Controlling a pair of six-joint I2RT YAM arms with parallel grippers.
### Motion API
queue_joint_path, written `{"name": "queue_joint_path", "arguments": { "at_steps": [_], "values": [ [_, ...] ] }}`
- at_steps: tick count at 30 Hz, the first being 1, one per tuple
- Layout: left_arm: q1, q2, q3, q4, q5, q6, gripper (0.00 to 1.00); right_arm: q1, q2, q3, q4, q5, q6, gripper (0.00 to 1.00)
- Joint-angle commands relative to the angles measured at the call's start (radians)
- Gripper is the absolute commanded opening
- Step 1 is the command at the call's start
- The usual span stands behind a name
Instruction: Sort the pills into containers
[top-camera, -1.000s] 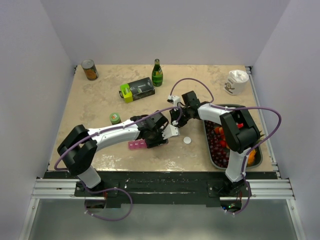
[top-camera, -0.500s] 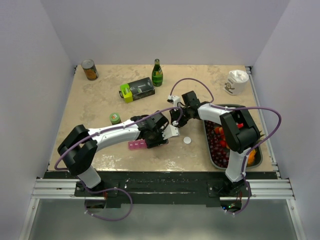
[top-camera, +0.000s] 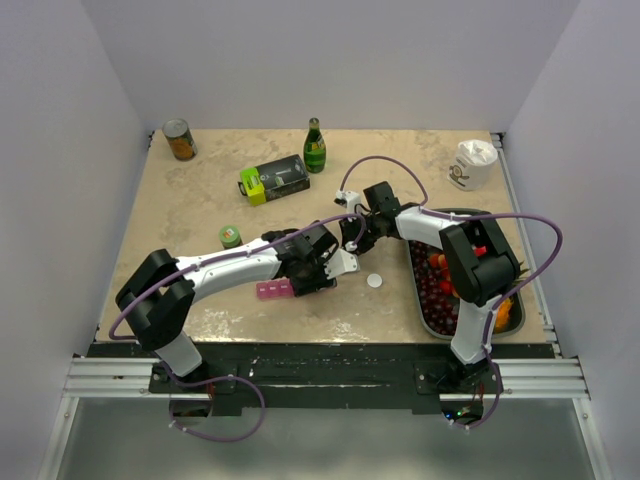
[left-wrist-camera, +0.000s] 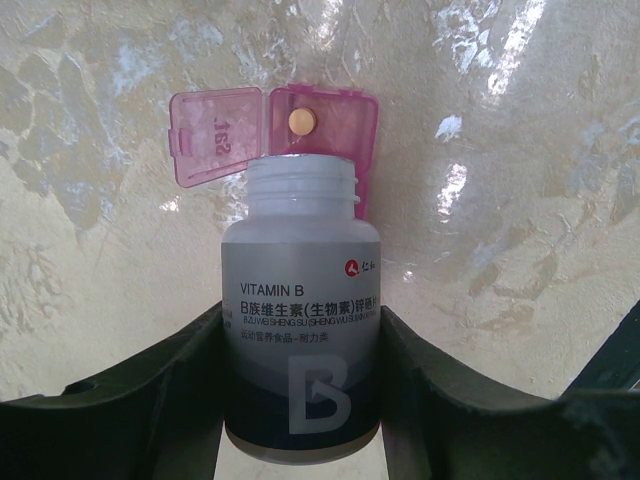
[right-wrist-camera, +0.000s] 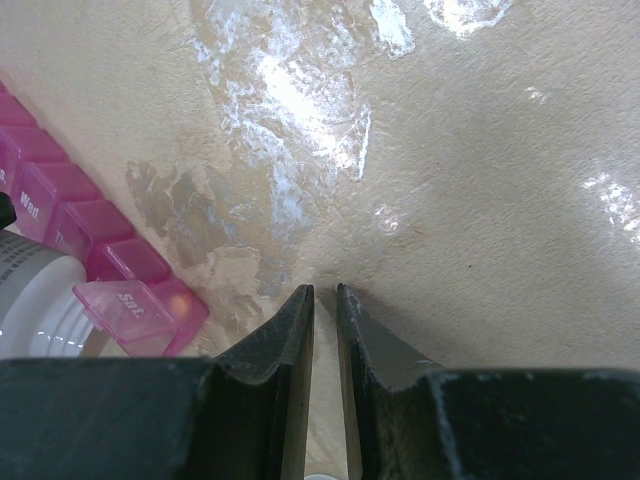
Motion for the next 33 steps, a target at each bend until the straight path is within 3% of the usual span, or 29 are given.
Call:
{"name": "queue_joint_path", "arguments": {
  "at_steps": [1, 33],
  "values": [
    [-0.008, 0.007, 0.044, -0.008, -0.018, 0.015, 0.00, -0.001, 0.013, 0.031, -0.005, 0.009, -0.023, 0.20],
    [-0.022, 0.027, 0.075, -0.036, -0.039, 0.016, 0.00, -0.003, 0.013, 0.032, -0.008, 0.009, -0.025, 0.20]
  ]
}}
